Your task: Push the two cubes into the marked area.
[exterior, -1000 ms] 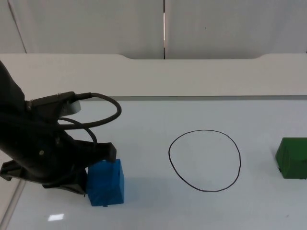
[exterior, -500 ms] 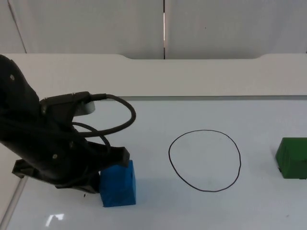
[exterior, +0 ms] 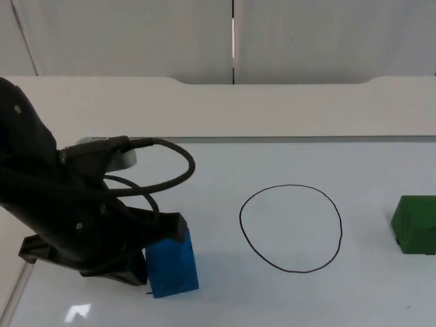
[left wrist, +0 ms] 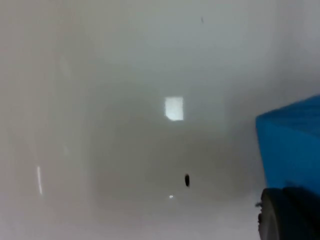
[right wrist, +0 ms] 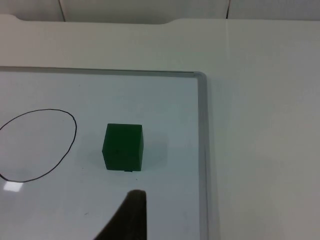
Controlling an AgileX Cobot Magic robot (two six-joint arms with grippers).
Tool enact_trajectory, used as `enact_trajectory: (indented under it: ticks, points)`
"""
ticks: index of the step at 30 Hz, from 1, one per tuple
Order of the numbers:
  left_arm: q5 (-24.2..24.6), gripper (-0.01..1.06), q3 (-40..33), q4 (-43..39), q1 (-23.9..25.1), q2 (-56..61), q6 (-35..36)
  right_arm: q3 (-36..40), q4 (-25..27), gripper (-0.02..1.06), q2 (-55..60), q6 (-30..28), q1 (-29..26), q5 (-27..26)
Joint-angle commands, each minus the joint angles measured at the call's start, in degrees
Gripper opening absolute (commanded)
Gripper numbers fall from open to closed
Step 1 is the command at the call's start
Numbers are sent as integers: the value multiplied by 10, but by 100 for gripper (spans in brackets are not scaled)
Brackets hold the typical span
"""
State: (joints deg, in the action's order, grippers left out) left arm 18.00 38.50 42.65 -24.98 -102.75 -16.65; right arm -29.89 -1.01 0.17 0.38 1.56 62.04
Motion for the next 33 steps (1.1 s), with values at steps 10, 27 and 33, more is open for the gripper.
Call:
enact_trajectory:
  ticks: [10,27,33]
  points:
    - [5,0,0,54,-4,-1,-18,3,-3,105,-2,2,-2,-3]
    - [-6,0,0,121,-15,-1,-56,3,-3,105,-2,2,-2,-3]
    - [-18,0,0,129,-30,-1,-56,3,-3,105,-2,2,-2,-3]
